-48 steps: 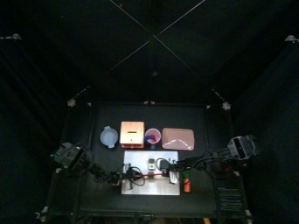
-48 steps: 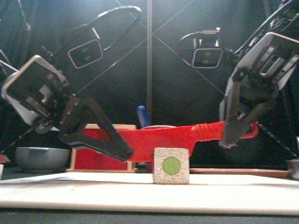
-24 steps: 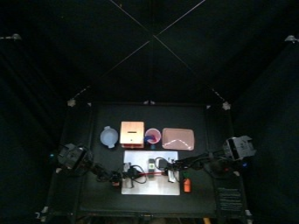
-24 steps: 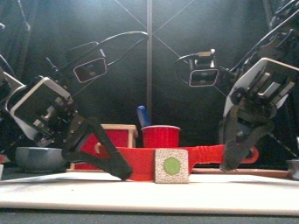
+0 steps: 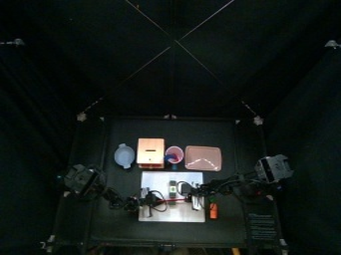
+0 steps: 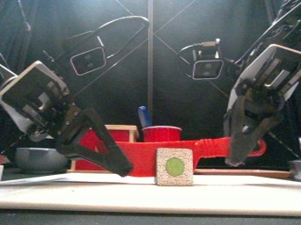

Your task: Cut sushi roll

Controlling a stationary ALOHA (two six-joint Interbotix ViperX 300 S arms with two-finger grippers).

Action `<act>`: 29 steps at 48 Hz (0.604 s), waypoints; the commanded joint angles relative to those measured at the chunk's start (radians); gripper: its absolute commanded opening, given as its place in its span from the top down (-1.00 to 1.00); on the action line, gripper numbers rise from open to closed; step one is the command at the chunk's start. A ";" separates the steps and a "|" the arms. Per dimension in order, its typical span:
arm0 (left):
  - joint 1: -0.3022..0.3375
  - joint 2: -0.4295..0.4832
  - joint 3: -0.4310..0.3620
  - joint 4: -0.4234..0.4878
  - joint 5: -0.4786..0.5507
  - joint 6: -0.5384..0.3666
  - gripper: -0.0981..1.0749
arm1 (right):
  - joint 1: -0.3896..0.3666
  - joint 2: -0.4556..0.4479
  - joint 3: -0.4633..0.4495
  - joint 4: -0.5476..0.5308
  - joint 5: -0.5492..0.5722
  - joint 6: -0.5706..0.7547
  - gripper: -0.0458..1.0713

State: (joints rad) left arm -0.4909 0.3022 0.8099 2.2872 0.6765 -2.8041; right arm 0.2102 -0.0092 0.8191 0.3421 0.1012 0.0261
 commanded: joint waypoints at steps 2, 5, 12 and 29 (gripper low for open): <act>0.003 -0.046 0.012 -0.006 -0.008 0.000 0.02 | -0.002 -0.067 -0.003 0.002 0.009 0.003 0.42; 0.009 -0.077 0.023 -0.006 -0.012 0.000 -0.06 | 0.000 -0.084 -0.005 0.002 0.009 0.003 0.42; 0.020 -0.137 0.040 -0.002 -0.005 0.008 -0.30 | -0.002 -0.110 -0.003 0.000 0.011 0.003 0.42; 0.029 -0.255 0.075 0.005 0.069 0.091 -0.46 | -0.012 -0.176 0.017 -0.029 0.044 0.003 0.42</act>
State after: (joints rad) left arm -0.4648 0.0905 0.8882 2.2887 0.7164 -2.7290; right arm 0.2025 -0.1365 0.8391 0.3160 0.1365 0.0291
